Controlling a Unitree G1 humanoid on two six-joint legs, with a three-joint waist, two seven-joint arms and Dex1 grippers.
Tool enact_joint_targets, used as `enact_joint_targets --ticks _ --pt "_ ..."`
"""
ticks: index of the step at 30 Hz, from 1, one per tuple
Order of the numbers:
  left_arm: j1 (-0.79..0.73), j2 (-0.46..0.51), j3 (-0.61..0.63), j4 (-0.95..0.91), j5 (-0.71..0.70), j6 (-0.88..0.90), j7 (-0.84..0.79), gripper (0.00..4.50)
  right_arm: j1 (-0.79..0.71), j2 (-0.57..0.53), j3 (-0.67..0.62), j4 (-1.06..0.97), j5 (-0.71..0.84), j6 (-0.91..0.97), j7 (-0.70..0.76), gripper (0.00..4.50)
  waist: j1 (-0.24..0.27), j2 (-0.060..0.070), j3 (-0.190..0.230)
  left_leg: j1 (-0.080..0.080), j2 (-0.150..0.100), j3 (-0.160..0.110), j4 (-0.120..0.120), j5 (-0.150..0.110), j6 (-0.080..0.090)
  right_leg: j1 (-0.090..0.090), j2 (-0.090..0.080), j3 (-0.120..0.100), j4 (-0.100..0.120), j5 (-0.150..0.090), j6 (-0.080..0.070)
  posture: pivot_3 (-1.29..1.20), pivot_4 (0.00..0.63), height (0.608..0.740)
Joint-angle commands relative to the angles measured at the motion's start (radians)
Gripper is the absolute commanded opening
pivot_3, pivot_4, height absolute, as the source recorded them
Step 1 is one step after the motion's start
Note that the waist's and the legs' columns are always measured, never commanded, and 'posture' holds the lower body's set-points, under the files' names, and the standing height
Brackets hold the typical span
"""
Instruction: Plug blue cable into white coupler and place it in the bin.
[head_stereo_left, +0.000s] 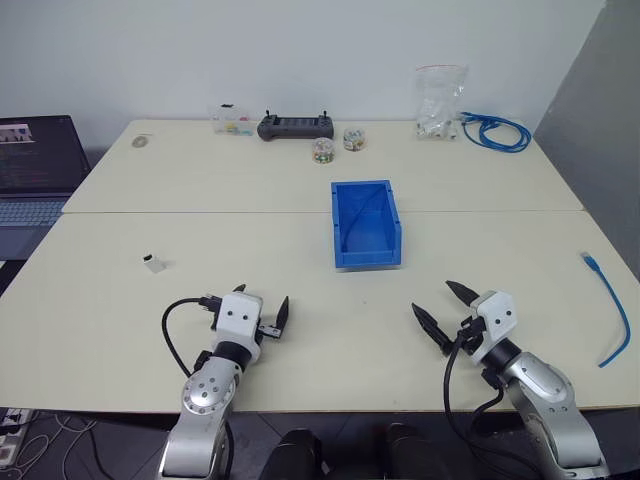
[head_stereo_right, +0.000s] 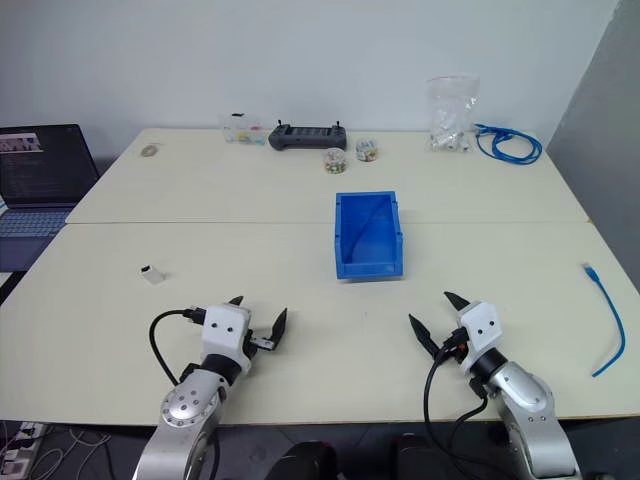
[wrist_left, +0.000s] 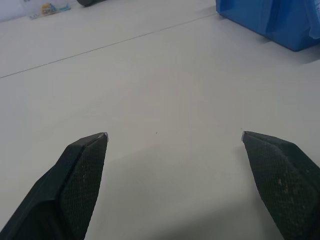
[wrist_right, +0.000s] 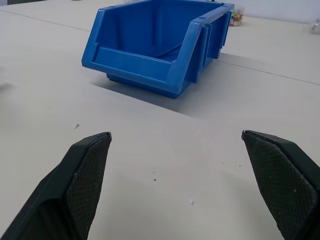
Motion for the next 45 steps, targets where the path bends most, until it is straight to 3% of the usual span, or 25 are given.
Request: enact_joint_targets --ticks 1,13,20,32,36,45 --pt "-0.001 0.003 -0.001 -0.044 -0.006 -0.032 -0.007 4.5 -0.008 -0.001 -0.003 -0.021 -0.001 -0.023 0.001 4.45 0.0 0.0 0.0 0.0 0.0 0.0 0.0 0.0 0.0 0.0 0.0 0.0 0.0 0.0 0.0 0.0 0.15 0.74" --pt "0.0 0.027 -0.01 -0.036 0.023 -0.01 -0.004 4.5 -0.014 -0.002 0.002 -0.01 -0.005 -0.026 0.003 4.45 0.0 0.0 0.0 0.0 0.0 0.0 0.0 0.0 0.0 0.0 0.0 0.0 0.0 0.0 0.0 0.0 0.15 0.74" --pt "-0.008 0.038 0.027 -0.044 -0.096 -0.051 -0.089 4.5 -0.027 0.0 0.001 0.005 -0.007 -0.037 0.0 4.45 0.0 0.0 0.0 0.0 0.0 0.0 0.0 0.0 0.0 0.0 0.0 0.0 0.0 0.0 0.0 0.0 0.15 0.74" --pt "-0.031 0.073 0.004 -0.038 -0.118 -0.059 -0.171 4.5 -0.027 0.002 -0.015 -0.008 0.012 -0.018 -0.007 4.45 0.0 0.0 0.0 0.0 0.0 0.0 0.0 0.0 0.0 0.0 0.0 0.0 0.0 0.0 0.0 0.0 0.15 0.74" --pt "-0.119 0.116 -0.015 -0.025 -0.121 -0.051 -0.24 4.5 -0.051 -0.001 -0.049 -0.023 0.031 -0.004 -0.027 4.45 0.001 0.0 0.0 0.0 0.0 0.0 0.0 0.0 0.0 0.0 0.0 -0.001 0.0 0.0 0.0 0.0 0.15 0.74" --pt "-0.561 0.13 -0.181 0.081 -0.278 0.142 -0.571 4.5 -0.058 -0.077 -0.29 -0.093 0.071 0.061 -0.12 4.45 0.002 -0.001 0.0 -0.001 -0.001 0.001 0.001 0.0 -0.001 0.0 0.001 -0.001 0.0 0.001 -0.001 0.0 0.15 0.74"
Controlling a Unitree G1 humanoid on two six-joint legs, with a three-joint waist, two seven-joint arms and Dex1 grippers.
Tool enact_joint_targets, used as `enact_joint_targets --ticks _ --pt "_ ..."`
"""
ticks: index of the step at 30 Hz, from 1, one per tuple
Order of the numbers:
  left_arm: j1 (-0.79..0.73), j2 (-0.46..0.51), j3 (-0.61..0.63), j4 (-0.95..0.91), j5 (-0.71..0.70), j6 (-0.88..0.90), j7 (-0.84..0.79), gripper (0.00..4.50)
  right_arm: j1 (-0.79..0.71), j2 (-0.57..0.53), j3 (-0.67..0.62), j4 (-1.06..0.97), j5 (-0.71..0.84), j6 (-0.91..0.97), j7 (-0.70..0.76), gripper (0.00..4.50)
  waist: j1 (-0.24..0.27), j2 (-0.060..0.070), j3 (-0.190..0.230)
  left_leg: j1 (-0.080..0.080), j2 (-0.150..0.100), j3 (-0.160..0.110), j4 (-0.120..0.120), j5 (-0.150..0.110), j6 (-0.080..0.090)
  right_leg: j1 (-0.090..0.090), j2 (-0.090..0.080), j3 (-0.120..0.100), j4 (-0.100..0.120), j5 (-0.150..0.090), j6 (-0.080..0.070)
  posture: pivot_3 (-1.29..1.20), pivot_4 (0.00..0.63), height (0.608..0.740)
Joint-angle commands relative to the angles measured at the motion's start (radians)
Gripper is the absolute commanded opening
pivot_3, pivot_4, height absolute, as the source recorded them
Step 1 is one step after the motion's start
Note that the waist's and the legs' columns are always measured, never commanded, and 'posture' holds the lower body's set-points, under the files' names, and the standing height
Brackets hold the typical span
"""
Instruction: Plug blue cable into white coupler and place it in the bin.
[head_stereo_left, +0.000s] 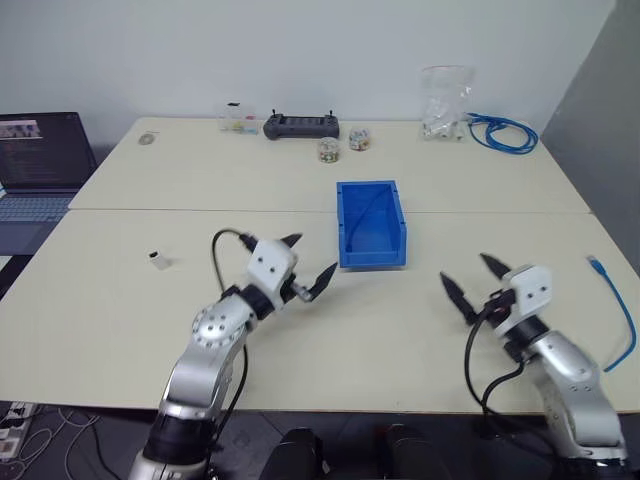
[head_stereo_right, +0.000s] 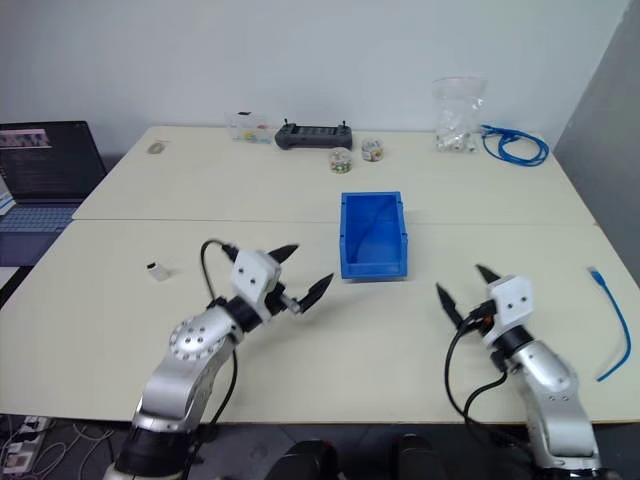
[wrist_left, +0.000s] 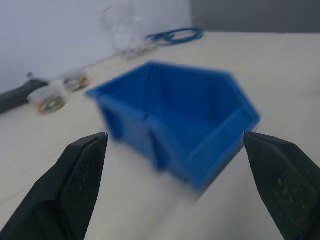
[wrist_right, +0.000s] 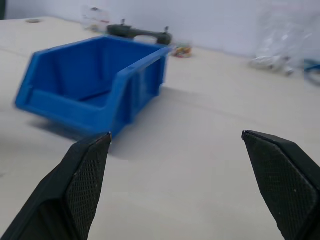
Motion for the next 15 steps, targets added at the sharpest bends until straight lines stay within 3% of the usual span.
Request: enact_joint_targets --ticks 1,5,9,15 --pt "-0.14 0.004 -0.087 0.035 -0.092 0.066 -0.192 4.5 0.026 -0.026 -0.111 -0.049 -0.002 0.021 -0.063 4.45 0.0 0.0 0.0 0.0 0.0 0.0 0.0 0.0 0.0 0.0 0.0 0.0 0.0 0.0 0.0 0.0 0.15 0.74" --pt "-0.281 -0.024 -0.167 0.096 -0.135 0.129 -0.321 4.5 0.028 -0.04 -0.224 -0.035 0.03 0.127 -0.138 4.45 -0.004 0.0 0.0 0.001 0.001 0.003 0.0 0.0 0.0 0.0 0.0 0.0 0.001 0.0 0.0 0.0 0.15 0.74" --pt "-0.357 -0.069 -0.199 0.162 -0.126 0.133 -0.342 4.5 -0.002 -0.085 -0.311 0.056 0.066 0.226 -0.157 4.45 -0.014 0.0 0.0 0.002 0.002 0.005 0.0 0.0 0.001 0.0 0.001 0.002 0.001 0.0 0.0 0.0 0.15 0.74" --pt "-0.425 -0.118 -0.229 0.2 -0.136 0.19 -0.382 4.5 -0.094 -0.238 -0.336 0.372 0.051 0.259 -0.073 4.45 -0.024 0.0 0.0 0.002 0.002 0.006 0.0 0.0 0.001 0.0 0.002 0.002 0.001 0.0 0.0 0.0 0.15 0.74"
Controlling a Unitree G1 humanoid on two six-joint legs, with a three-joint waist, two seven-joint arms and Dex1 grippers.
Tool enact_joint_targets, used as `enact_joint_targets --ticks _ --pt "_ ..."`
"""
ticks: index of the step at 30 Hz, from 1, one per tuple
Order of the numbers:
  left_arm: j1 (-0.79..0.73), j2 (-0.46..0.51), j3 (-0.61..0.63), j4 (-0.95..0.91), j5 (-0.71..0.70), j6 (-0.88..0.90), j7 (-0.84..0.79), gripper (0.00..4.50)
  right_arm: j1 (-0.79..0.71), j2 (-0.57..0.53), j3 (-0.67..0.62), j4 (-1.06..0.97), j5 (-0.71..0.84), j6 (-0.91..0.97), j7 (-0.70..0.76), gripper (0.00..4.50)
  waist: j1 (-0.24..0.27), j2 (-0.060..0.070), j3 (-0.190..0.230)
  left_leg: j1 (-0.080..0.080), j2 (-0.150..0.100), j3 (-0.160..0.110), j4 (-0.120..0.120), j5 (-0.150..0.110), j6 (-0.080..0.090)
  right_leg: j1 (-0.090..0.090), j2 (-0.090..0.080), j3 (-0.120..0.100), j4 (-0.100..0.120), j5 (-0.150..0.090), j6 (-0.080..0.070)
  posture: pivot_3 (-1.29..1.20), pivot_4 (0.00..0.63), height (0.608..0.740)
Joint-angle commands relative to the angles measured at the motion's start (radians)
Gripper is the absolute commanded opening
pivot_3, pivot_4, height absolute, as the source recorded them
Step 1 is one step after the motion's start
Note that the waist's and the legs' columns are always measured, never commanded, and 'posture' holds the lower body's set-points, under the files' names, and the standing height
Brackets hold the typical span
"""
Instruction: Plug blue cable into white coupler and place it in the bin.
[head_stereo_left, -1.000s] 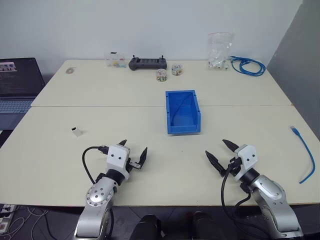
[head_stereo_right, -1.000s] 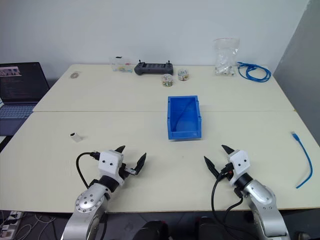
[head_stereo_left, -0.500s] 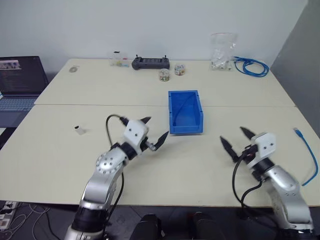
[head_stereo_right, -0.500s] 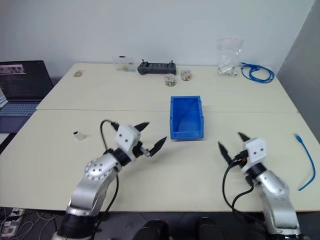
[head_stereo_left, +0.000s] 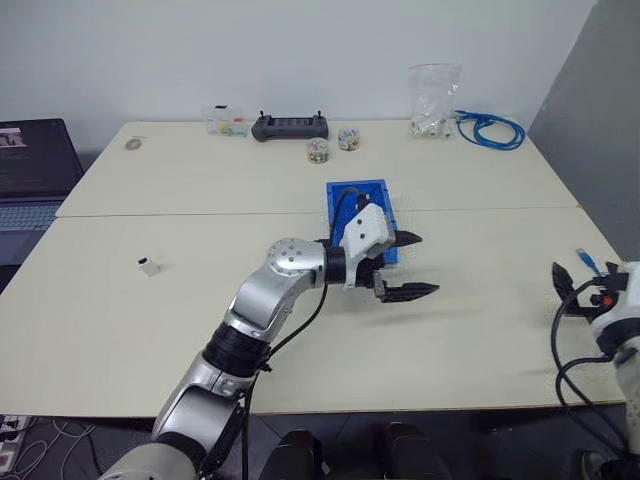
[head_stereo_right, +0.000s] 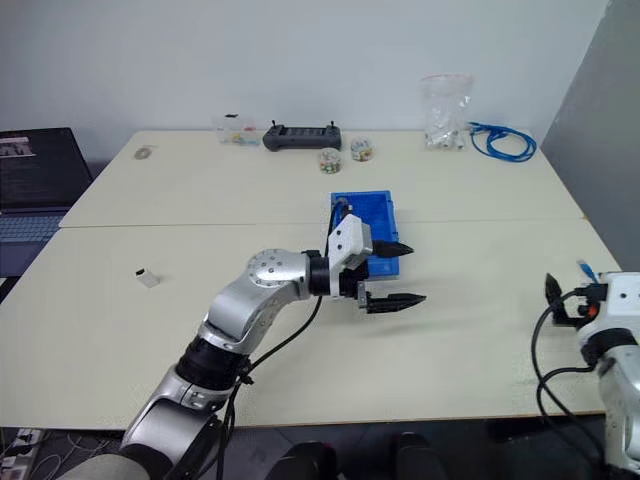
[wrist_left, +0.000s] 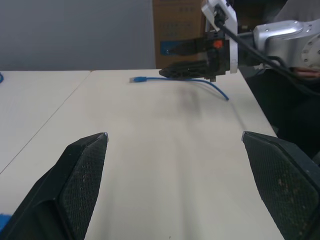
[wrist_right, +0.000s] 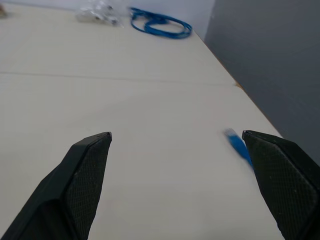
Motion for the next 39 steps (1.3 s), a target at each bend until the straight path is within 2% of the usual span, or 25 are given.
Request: enact_joint_targets --ticks 1,5,10,14,19,20,24,29,33,39 --pt "-0.047 -0.014 -0.038 0.012 0.007 0.006 -0.032 4.5 -0.077 -0.1 -0.015 0.21 -0.01 -0.002 0.066 4.45 -0.002 0.0 0.0 0.0 0.0 0.001 0.0 0.0 0.0 0.0 0.0 0.0 0.0 0.0 0.0 0.0 0.15 0.74" --pt "-0.069 -0.029 -0.066 0.035 0.034 -0.019 -0.039 4.5 -0.208 -0.178 0.019 0.495 -0.042 0.006 0.079 4.45 -0.008 0.0 0.0 0.001 0.0 0.004 0.0 0.0 0.001 0.001 0.001 0.002 0.0 0.0 0.0 0.0 0.15 0.74" --pt "-0.073 -0.042 -0.07 0.041 0.049 -0.033 -0.044 4.5 -0.292 -0.22 0.042 0.695 -0.04 0.01 0.147 4.45 -0.007 0.001 0.0 0.001 0.002 0.012 0.0 0.0 0.001 0.001 0.002 0.002 0.0 0.0 0.0 0.0 0.15 0.74" --pt "-0.064 -0.041 -0.071 0.034 0.053 -0.033 -0.05 4.5 -0.307 -0.243 0.068 0.748 -0.054 -0.002 0.185 3.7 -0.006 0.0 0.0 0.001 0.002 0.015 0.001 0.0 0.001 0.001 0.002 0.004 0.0 0.001 0.001 0.0 0.15 0.74" --pt "-0.064 -0.038 -0.074 0.041 0.058 -0.041 -0.062 4.5 -0.31 -0.248 0.067 0.766 -0.041 -0.002 0.216 2.51 -0.005 0.0 0.0 0.001 0.002 0.015 0.001 0.0 0.002 0.003 0.002 0.004 -0.001 0.001 0.002 0.0 0.15 0.74" --pt "-0.064 -0.039 -0.074 0.043 0.059 -0.042 -0.063 4.5 -0.309 -0.248 0.066 0.767 -0.039 -0.003 0.22 2.13 -0.005 0.0 0.0 0.001 0.002 0.015 0.001 0.0 0.002 0.003 0.002 0.004 -0.002 0.001 0.002 0.0 0.15 0.74" --pt "-0.063 -0.046 -0.066 0.047 0.06 -0.054 -0.064 4.5 -0.284 -0.26 0.052 0.736 -0.025 0.001 0.254 1.29 -0.004 0.0 0.0 0.001 0.002 0.015 0.001 0.0 0.002 0.003 0.002 0.004 -0.002 0.001 0.002 0.0 0.15 0.74" --pt "-0.043 -0.044 -0.067 0.033 0.06 -0.058 -0.063 4.5 -0.261 -0.297 0.013 0.685 0.015 0.024 0.309 0.02 -0.004 0.0 0.0 0.001 0.001 0.015 0.001 0.0 0.002 0.003 0.001 0.004 -0.002 0.001 0.002 0.0 0.15 0.74" --pt "-0.024 -0.038 -0.049 0.021 0.05 -0.059 -0.057 4.5 -0.235 -0.346 0.019 0.582 0.034 0.029 0.394 0.02 -0.006 0.0 0.0 0.002 0.001 0.014 0.001 0.0 0.002 0.003 0.001 0.005 -0.001 0.001 0.002 0.0 0.15 0.74" --pt "0.035 0.046 0.003 -0.052 0.033 -0.036 -0.055 4.5 -0.105 -0.392 0.092 0.105 0.115 0.071 0.598 0.02 -0.016 0.0 0.001 0.003 0.004 0.015 0.001 0.0 0.002 0.003 0.002 0.006 -0.001 -0.002 0.007 0.0 0.15 0.74"
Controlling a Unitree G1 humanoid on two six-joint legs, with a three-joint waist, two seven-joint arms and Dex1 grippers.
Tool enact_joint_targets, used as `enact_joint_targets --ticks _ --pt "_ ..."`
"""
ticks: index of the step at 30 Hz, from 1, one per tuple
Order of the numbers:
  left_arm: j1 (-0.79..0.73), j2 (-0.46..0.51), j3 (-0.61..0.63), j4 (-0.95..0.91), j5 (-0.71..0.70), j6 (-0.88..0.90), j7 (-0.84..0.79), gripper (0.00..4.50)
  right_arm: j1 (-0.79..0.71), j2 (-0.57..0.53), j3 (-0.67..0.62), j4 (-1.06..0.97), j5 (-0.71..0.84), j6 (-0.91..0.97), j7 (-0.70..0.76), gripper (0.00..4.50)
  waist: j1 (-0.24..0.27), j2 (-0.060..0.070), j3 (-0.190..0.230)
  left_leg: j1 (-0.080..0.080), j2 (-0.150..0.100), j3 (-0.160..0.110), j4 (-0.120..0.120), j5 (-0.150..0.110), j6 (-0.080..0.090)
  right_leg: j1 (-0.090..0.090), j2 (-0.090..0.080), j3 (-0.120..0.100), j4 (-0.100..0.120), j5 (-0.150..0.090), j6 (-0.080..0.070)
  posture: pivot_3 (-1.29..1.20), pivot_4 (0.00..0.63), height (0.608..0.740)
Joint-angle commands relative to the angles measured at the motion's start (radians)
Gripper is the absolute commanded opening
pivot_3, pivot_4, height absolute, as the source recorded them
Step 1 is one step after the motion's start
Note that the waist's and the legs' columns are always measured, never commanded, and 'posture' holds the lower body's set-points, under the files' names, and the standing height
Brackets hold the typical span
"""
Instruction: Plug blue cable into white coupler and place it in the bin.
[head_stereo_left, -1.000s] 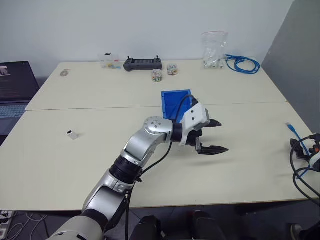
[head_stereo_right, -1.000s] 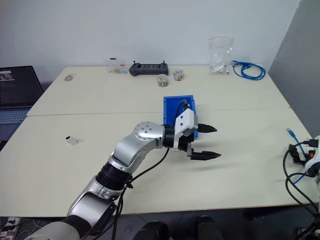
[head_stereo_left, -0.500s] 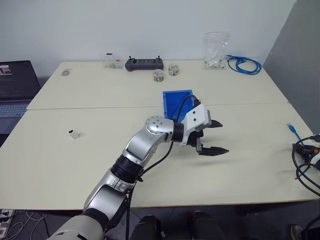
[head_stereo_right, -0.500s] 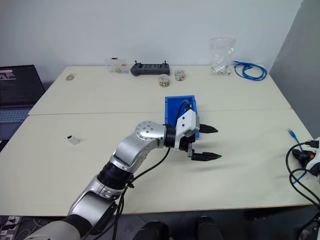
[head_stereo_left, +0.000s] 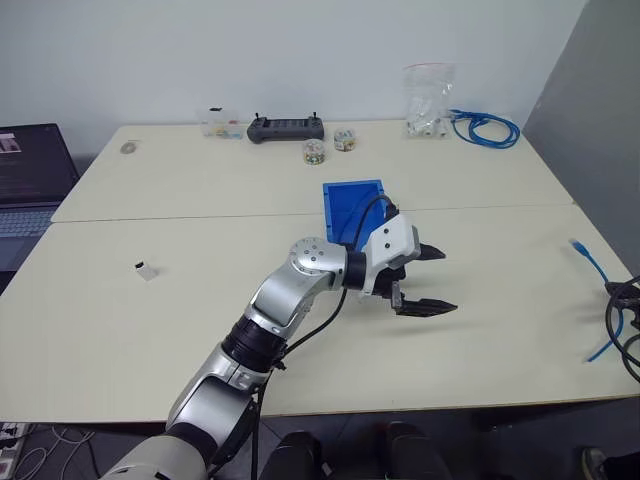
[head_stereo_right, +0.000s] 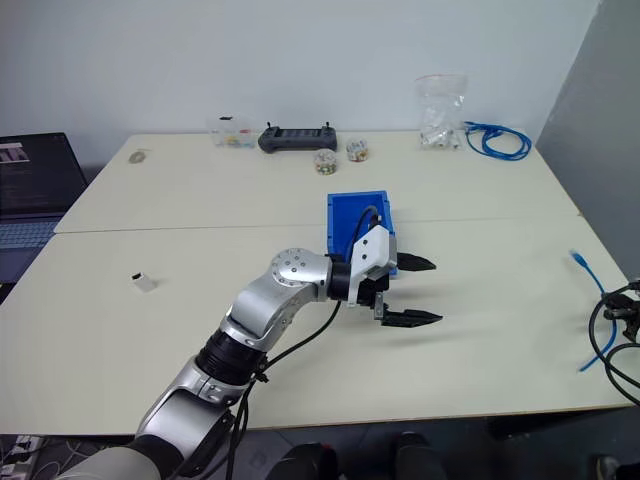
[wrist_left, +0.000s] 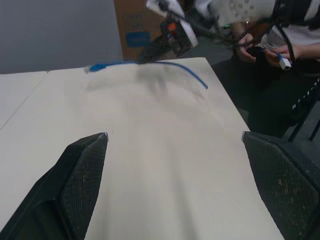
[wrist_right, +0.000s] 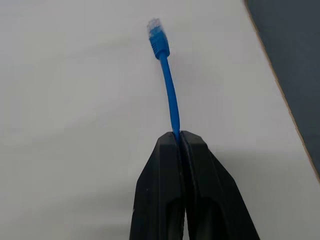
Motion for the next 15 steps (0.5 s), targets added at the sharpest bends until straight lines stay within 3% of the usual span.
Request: enact_joint_targets --ticks 1,7,9,12,15 --pt "0.052 0.072 0.081 -0.114 -0.04 0.028 0.006 4.5 0.037 -0.041 0.051 -0.348 0.083 0.042 0.115 0.02 -0.004 0.0 0.0 0.001 0.001 0.0 0.0 0.0 0.0 0.0 0.0 0.0 0.0 0.0 0.0 0.0 0.15 0.74" --pt "0.272 0.257 0.262 -0.326 -0.148 0.169 0.043 4.5 0.03 -0.105 0.176 -0.724 0.184 0.143 0.204 0.02 0.004 -0.001 0.001 0.0 0.002 -0.004 0.0 0.0 0.0 -0.001 -0.001 -0.002 0.0 0.0 0.0 0.0 0.15 0.74" --pt "0.375 0.33 0.332 -0.354 -0.123 0.153 0.072 4.5 -0.036 -0.087 0.294 -0.787 0.17 0.14 0.211 0.02 0.011 -0.003 0.002 -0.002 0.002 -0.007 0.0 0.0 0.0 -0.001 -0.002 -0.003 -0.001 0.0 0.0 0.0 0.15 0.74" --pt "0.487 0.395 0.401 -0.372 -0.096 0.124 0.103 4.5 -0.116 -0.046 0.458 -0.777 0.086 0.096 0.233 0.02 0.014 -0.005 0.003 -0.003 0.0 -0.011 0.001 0.0 0.0 0.0 -0.004 -0.005 -0.003 0.0 0.0 0.0 0.15 0.74" --pt "0.635 0.463 0.457 -0.37 -0.048 0.033 0.11 4.5 -0.258 0.072 0.676 -0.658 -0.048 0.032 0.244 0.02 0.012 -0.007 0.004 -0.004 0.0 -0.013 0.0 0.0 0.0 0.0 -0.004 -0.007 -0.004 0.0 -0.001 0.0 0.15 0.74"
